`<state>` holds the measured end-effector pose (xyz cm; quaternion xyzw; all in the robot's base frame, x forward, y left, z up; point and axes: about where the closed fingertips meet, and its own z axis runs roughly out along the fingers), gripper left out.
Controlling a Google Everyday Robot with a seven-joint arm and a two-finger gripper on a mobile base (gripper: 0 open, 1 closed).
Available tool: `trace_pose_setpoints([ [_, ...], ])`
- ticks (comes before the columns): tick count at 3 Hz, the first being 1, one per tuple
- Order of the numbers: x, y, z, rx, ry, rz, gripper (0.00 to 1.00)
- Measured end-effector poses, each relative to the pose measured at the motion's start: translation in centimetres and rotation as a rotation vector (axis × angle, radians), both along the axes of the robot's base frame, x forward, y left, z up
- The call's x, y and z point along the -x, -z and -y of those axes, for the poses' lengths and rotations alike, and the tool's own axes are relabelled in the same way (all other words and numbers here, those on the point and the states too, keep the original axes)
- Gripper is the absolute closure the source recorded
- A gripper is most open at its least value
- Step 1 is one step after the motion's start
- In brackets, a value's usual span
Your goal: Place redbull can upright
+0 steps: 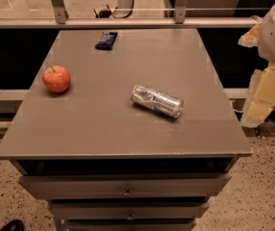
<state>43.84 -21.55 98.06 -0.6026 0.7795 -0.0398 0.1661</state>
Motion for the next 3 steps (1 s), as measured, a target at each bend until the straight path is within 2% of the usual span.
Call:
trace_pose_setpoints([
  [1,0.0,0.0,0.0,0.000,0.000,0.000,0.00],
  [2,-1.2,0.5,-2.1,-0.009,0.008,-0.005,0.00],
  [3,-4.5,2.8,-7.9,-0.018,0.027,-0.046,0.00],
])
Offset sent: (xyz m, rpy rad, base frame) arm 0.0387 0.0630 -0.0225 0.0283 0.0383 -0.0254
